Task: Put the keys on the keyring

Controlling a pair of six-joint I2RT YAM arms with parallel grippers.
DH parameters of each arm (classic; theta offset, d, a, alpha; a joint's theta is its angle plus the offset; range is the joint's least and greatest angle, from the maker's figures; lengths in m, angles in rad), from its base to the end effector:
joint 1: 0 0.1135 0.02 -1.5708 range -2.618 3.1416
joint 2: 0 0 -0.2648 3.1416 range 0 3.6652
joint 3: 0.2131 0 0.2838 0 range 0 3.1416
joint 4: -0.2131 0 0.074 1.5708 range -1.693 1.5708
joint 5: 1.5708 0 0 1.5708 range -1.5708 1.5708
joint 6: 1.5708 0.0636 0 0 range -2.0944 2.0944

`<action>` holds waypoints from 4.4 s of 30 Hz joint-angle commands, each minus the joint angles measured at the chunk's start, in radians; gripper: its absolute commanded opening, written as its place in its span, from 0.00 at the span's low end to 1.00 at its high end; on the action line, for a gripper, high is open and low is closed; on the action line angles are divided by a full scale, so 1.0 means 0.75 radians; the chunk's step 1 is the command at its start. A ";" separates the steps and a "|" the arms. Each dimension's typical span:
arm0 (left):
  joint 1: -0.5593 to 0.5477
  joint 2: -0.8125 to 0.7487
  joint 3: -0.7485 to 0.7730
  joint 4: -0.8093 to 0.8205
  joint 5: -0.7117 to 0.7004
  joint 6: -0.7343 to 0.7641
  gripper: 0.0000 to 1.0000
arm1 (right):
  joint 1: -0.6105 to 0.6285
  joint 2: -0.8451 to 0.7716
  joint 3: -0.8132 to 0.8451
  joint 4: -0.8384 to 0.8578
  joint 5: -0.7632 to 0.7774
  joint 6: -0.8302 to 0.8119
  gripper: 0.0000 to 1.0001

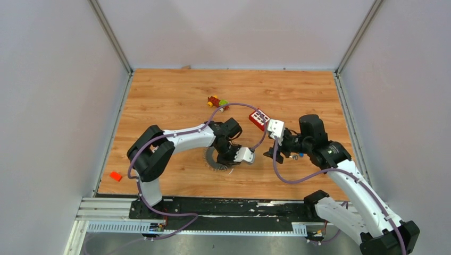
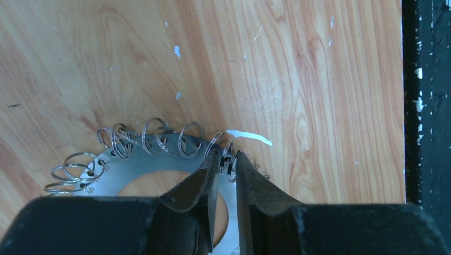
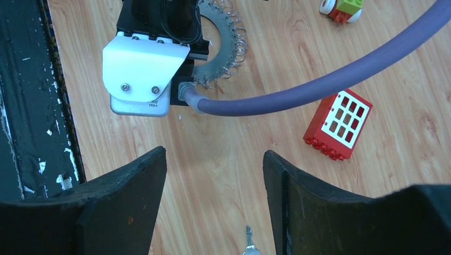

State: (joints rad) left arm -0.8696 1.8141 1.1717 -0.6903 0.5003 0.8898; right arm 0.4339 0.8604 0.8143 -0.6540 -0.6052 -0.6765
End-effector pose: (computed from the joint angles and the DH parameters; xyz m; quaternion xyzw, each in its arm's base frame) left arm 0.2170 -0.3043 0.1262 0.7600 0.5905 -0.2446 0.1175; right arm 0.1878 0.1269 0.2800 -0.5630 0.6693 0.2195 0.4323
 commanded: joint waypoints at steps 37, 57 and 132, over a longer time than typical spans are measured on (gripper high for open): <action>0.167 -0.566 -0.022 0.389 0.486 -0.522 0.00 | 0.044 0.211 0.206 0.271 -0.513 0.159 0.59; 0.158 -0.666 -0.191 0.671 0.544 -0.713 0.00 | 0.164 0.370 0.166 0.323 -0.376 0.150 0.35; 0.143 -0.716 -0.212 0.577 0.412 -0.512 0.34 | 0.220 0.322 0.132 0.306 -0.270 0.049 0.00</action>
State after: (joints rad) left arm -0.7578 1.3132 0.9699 -0.2199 0.8352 0.4271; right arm 0.5949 1.1427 0.9123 -0.4664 -0.8036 -0.6117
